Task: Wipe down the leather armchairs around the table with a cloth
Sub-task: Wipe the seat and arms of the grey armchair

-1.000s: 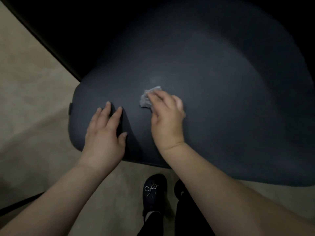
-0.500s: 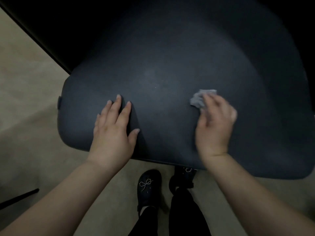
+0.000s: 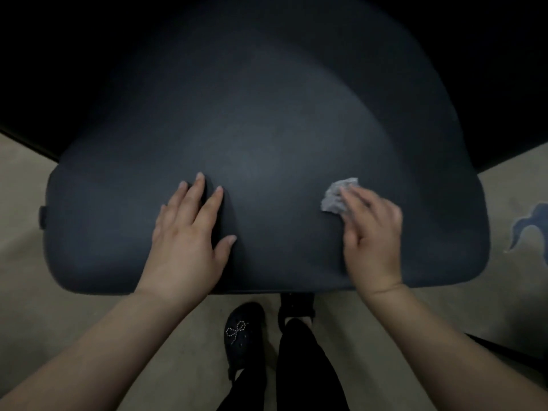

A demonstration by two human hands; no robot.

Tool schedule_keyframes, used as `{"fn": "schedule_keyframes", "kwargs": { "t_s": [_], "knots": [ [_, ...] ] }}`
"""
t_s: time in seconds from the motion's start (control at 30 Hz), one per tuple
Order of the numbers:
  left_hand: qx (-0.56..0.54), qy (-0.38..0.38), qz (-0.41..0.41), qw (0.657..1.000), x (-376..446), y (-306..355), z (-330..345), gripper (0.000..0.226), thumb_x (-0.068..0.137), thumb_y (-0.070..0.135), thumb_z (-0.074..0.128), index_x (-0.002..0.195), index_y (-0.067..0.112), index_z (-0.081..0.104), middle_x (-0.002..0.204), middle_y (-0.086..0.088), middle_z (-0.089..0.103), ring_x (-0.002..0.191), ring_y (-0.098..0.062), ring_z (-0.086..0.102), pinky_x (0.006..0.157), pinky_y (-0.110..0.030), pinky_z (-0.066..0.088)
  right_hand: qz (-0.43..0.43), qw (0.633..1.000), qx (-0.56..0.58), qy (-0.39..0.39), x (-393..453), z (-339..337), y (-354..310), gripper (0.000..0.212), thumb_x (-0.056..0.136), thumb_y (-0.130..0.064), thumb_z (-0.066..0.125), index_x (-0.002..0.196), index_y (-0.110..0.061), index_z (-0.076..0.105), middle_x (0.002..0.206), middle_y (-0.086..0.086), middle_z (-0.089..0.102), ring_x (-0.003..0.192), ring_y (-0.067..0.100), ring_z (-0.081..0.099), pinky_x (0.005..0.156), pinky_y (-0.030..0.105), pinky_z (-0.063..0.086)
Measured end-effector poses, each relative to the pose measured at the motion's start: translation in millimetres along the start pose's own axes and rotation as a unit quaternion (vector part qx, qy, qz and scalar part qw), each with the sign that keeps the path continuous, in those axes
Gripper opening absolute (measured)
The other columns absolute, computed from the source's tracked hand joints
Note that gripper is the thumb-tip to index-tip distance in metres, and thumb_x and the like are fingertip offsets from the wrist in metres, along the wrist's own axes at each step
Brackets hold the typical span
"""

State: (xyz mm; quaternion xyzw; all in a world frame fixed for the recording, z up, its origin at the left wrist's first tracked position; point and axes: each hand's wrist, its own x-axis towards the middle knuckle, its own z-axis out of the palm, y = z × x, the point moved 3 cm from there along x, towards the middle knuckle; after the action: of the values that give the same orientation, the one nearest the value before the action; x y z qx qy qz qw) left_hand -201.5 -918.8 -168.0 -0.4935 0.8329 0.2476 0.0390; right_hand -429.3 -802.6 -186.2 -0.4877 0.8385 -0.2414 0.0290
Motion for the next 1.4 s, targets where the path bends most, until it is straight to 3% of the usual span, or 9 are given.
{"fn": "schedule_keyframes", "kwargs": {
  "t_s": [0.1, 0.2, 0.4, 0.6, 0.83, 1.07, 1.2, 1.4],
  "knots": [
    [0.008, -0.009, 0.032, 0.999, 13.9, 23.0, 3.7, 0.073, 0.088, 0.037, 0.062, 0.151, 0.021, 0.029, 0.162, -0.001, 0.011, 0.149, -0.023, 0.005, 0.119, -0.049, 0.015, 0.084, 0.995, -0.006, 0.046, 16.3, -15.9, 38.5, 0.039, 0.084, 0.004, 0.059, 0.121, -0.005, 0.062, 0.120, 0.015, 0.060, 0.105, 0.036, 0.056, 0.098, 0.028, 0.031],
    [0.018, -0.019, 0.061, 0.998, 32.7, 44.1, 7.3, 0.074, 0.089, 0.040, 0.060, 0.152, 0.022, 0.026, 0.163, 0.000, 0.009, 0.149, -0.022, 0.003, 0.120, -0.047, 0.012, 0.147, 0.986, 0.012, 0.084, 30.6, -23.8, 65.4, 0.040, 0.085, 0.002, 0.058, 0.125, -0.008, 0.060, 0.121, 0.012, 0.058, 0.107, 0.035, 0.052, 0.098, 0.009, 0.021],
    [0.030, -0.026, 0.096, 0.995, 75.5, 86.2, 9.7, 0.074, 0.090, 0.042, 0.058, 0.153, 0.023, 0.025, 0.163, 0.000, 0.009, 0.149, -0.021, 0.003, 0.119, -0.046, 0.010, 0.204, 0.971, 0.050, 0.114, 65.8, -23.7, 84.9, 0.040, 0.088, 0.001, 0.055, 0.126, -0.011, 0.060, 0.125, 0.008, 0.056, 0.109, 0.033, 0.045, 0.096, 0.016, 0.026],
    [0.035, -0.029, 0.122, 0.991, 124.7, 125.2, 12.5, 0.075, 0.089, 0.043, 0.058, 0.153, 0.024, 0.023, 0.162, 0.000, 0.009, 0.149, -0.022, 0.003, 0.120, -0.047, 0.011, 0.235, 0.964, 0.074, 0.104, 96.0, -24.3, 100.9, 0.040, 0.091, -0.001, 0.053, 0.129, -0.015, 0.057, 0.130, 0.002, 0.052, 0.113, 0.010, 0.034, 0.098, 0.000, 0.018],
    [0.039, -0.030, 0.126, 0.991, 183.5, 156.6, 11.4, 0.077, 0.088, 0.050, 0.054, 0.153, 0.026, 0.020, 0.163, 0.000, 0.007, 0.149, -0.023, 0.001, 0.121, -0.046, 0.008, 0.348, 0.920, 0.109, 0.141, 140.6, -23.7, 120.9, 0.040, 0.095, -0.001, 0.048, 0.133, -0.011, 0.051, 0.132, 0.009, 0.050, 0.121, 0.023, 0.046, 0.107, 0.037, 0.037],
    [0.032, -0.053, 0.132, 0.989, 225.7, 161.0, -1.5, 0.082, 0.084, 0.057, 0.052, 0.154, 0.029, 0.018, 0.163, 0.002, 0.005, 0.149, -0.020, -0.001, 0.121, -0.040, 0.006, 0.390, 0.910, 0.078, 0.113, 176.7, -11.5, 119.8, 0.039, 0.097, -0.006, 0.043, 0.136, -0.009, 0.048, 0.136, 0.010, 0.050, 0.126, 0.023, 0.044, 0.107, 0.033, 0.033],
    [0.015, -0.080, 0.149, 0.985, 232.4, 152.5, -2.1, 0.084, 0.083, 0.058, 0.052, 0.154, 0.031, 0.015, 0.163, 0.004, 0.000, 0.149, -0.015, -0.006, 0.122, -0.039, 0.007, 0.398, 0.914, 0.058, 0.051, 220.9, -0.4, 121.3, 0.042, 0.099, -0.014, 0.040, 0.141, -0.021, 0.043, 0.140, 0.006, 0.045, 0.127, 0.022, 0.040, 0.106, 0.041, 0.033],
    [-0.013, -0.086, 0.166, 0.982, 235.0, 146.5, -1.5, 0.085, 0.082, 0.055, 0.057, 0.153, 0.033, 0.016, 0.162, 0.008, -0.002, 0.148, -0.011, -0.007, 0.122, -0.039, 0.008, 0.313, 0.945, 0.096, 0.011, 282.2, 25.6, 114.3, 0.042, 0.098, -0.010, 0.041, 0.138, -0.024, 0.046, 0.144, 0.003, 0.041, 0.127, 0.022, 0.042, 0.104, 0.049, 0.037]
  ]
}}
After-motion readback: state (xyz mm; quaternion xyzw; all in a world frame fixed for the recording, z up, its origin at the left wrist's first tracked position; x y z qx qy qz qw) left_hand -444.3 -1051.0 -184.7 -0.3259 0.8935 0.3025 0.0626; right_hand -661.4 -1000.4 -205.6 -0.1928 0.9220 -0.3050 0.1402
